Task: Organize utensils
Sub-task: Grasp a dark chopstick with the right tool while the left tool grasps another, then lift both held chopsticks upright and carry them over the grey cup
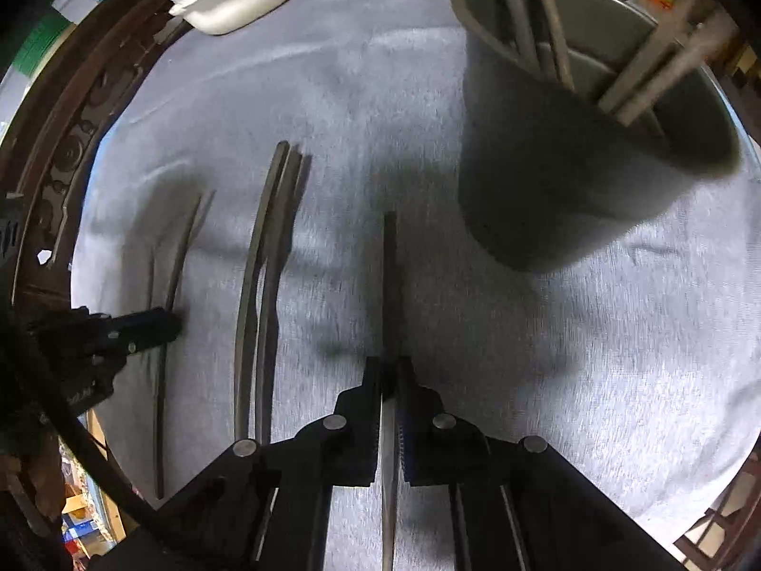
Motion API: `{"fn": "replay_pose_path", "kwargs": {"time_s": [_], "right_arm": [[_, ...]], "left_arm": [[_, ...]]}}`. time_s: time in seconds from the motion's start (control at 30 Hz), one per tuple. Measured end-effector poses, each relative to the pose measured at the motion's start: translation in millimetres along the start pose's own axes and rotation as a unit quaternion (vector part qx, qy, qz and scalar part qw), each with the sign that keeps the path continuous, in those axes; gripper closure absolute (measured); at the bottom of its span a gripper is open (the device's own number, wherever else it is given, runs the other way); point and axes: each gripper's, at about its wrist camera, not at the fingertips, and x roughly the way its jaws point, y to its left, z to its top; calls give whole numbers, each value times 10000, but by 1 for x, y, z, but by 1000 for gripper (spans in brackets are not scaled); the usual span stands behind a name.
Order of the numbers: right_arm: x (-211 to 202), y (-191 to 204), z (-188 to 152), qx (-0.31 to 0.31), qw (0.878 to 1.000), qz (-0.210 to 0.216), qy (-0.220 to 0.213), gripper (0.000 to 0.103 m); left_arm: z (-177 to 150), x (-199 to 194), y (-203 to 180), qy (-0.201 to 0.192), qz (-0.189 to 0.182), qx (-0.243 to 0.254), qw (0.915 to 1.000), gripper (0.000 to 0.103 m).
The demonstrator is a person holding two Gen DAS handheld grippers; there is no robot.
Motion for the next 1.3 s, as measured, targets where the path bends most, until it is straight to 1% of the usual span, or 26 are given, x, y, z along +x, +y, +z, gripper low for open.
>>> {"fn": "replay_pose_path", "kwargs": {"time_s": [0.1, 0.13, 0.17, 0.27, 0.37, 0.43, 0.47, 0.53, 0.57, 0.6, 0.63, 0.67, 0.7, 0.73, 0.77, 0.83, 0.87, 0.9, 0.93, 1.0, 1.07, 1.1, 1.13, 1.2, 1.27, 1.3], "right_arm": [[0, 3, 8, -172, 9998, -113, 80, 94], [0, 6, 8, -266, 9994, -185, 88, 95], [0, 9, 9, -342, 9991, -231, 84, 96], [-2, 13, 7, -328, 9992, -224, 4, 97], [-13, 12, -7, -216, 9995, -17, -243, 97], [-33, 12, -20, -165, 9977, 157, -637, 97], [-40, 11, -24, -124, 9967, 194, -784, 97], [-65, 10, -37, -27, 9897, 383, -1378, 97], [-73, 8, -43, 30, 9872, 380, -1550, 97], [-86, 5, -51, 126, 9805, 408, -1921, 97], [-94, 4, -57, 176, 9750, 463, -2167, 97], [-103, 2, -60, 262, 9682, 420, -2452, 97], [-113, 0, -68, 370, 9583, 325, -2814, 97], [-121, -1, -76, 454, 9471, 355, -3157, 97], [-124, 0, -76, 534, 9393, 290, -3377, 97], [-135, 0, -88, 629, 9151, -39, -3983, 97], [-139, 1, -92, 662, 9023, -224, -4255, 97], [-141, 2, -97, 704, 8879, -427, -4525, 97], [-143, -1, -100, 720, 8785, -529, -4693, 97], [-143, -1, -103, 746, 8603, -833, -4975, 97], [-139, 1, -102, 725, 8507, -1044, -5100, 97], [-136, 3, -102, 699, 8481, -1120, -5131, 97], [-133, 8, -101, 657, 8473, -1188, -5136, 97], [-135, 9, -106, 568, 8420, -1303, -5204, 97], [-136, 13, -111, 535, 8425, -1265, -5209, 97], [-138, 15, -115, 503, 8430, -1252, -5208, 97]], "left_arm": [[11, 3, -5, -9, 77, 112, 9999, 91], [13, 4, -7, -15, 156, 148, 9998, 98], [14, 5, -7, -34, 181, 182, 9997, 98], [16, 5, -3, -105, 62, 93, 9999, 98], [-2, -20, 8, -496, -128, 9, 9987, 98], [-8, -42, 13, -1009, -264, -71, 9945, 98], [-13, -50, 11, -1170, -295, -91, 9927, 98], [-20, -71, 15, -1763, -365, -236, 9834, 98], [-23, -82, 12, -2044, -376, -250, 9778, 98], [-27, -89, 10, -2279, -278, -278, 9729, 98], [-26, -91, 5, -2450, -234, -294, 9688, 98], [-30, -99, 4, -2777, -268, -308, 9598, 98], [-35, -103, 3, -3002, -264, -318, 9530, 98], [-38, -104, 1, -3146, -218, -322, 9484, 98], [-41, -107, -2, -3437, -163, -316, 9384, 98], [-48, -120, -3, -3900, -25, -278, 9204, 98], [-47, -119, -8, -4032, 58, -274, 9147, 98], [-48, -119, -9, -4247, 25, -287, 9049, 98], [-51, -121, -10, -4440, 5, -302, 8955, 98], [-57, -124, -17, -4820, 302, -254, 8753, 98], [-61, -121, -25, -5021, 499, -129, 8633, 98], [-59, -116, -26, -5063, 618, -76, 8601, 98], [-60, -111, -27, -5038, 667, -38, 8612, 98], [-62, -109, -25, -4931, 664, -58, 8674, 98], [-71, -112, -24, -5020, 715, -73, 8619, 98], [-75, -115, -23, -5033, 674, -66, 8615, 98]]}}
